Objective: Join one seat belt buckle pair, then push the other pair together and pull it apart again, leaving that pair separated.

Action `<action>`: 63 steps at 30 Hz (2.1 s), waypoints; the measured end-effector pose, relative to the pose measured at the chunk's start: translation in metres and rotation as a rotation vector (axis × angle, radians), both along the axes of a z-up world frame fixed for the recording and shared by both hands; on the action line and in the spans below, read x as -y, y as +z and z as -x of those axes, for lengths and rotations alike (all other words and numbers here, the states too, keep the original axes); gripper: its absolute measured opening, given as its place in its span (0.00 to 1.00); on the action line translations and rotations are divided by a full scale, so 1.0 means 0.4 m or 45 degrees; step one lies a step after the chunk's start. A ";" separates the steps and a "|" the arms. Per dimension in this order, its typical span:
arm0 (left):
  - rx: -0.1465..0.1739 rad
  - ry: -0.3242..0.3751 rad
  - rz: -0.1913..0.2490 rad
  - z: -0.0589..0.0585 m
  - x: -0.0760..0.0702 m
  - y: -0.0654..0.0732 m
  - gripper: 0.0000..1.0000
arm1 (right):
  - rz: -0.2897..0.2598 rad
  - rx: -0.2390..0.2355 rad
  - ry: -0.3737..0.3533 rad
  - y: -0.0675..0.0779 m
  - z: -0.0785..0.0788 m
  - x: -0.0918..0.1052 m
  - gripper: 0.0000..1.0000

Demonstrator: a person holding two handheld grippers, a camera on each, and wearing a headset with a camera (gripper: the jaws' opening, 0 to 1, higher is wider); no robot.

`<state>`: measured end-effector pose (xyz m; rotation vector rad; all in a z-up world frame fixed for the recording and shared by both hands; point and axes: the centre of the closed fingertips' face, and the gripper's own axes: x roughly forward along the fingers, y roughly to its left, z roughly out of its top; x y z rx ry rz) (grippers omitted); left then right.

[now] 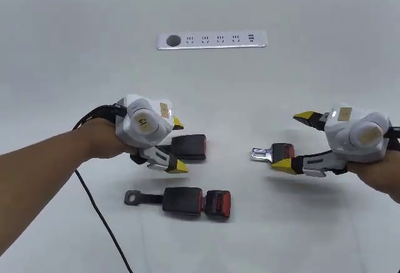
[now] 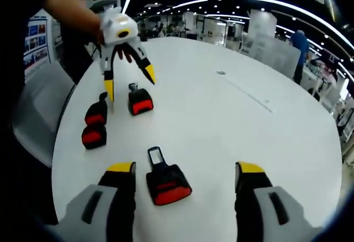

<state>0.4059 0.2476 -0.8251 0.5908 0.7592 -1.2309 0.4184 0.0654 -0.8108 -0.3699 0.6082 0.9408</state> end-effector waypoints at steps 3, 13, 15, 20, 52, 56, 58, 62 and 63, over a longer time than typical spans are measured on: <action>0.014 0.121 0.032 -0.008 -0.016 0.027 0.79 | -0.037 0.003 -0.102 0.008 0.006 -0.004 0.81; 0.019 0.524 0.188 0.003 -0.088 0.098 0.95 | -0.092 0.067 -0.332 0.038 0.036 0.016 0.88; 0.039 0.596 0.243 0.010 -0.100 0.114 0.98 | -0.092 0.094 -0.402 0.045 0.040 0.026 0.93; 0.040 0.683 0.293 0.052 -0.130 0.135 1.00 | -0.135 0.085 -0.439 0.067 0.078 0.009 0.96; 0.120 0.857 0.481 0.378 -0.304 0.196 1.00 | -0.197 0.132 -0.408 0.114 0.354 -0.015 1.00; 0.129 0.863 0.480 0.399 -0.323 0.204 1.00 | -0.204 0.144 -0.421 0.127 0.364 -0.006 1.00; 0.134 0.867 0.480 0.407 -0.331 0.206 1.00 | -0.203 0.148 -0.423 0.131 0.369 -0.003 1.00; 0.149 0.875 0.470 0.423 -0.335 0.218 1.00 | -0.205 0.158 -0.429 0.134 0.374 0.005 1.00; 0.154 0.878 0.469 0.424 -0.337 0.221 1.00 | -0.202 0.164 -0.430 0.136 0.378 0.008 1.00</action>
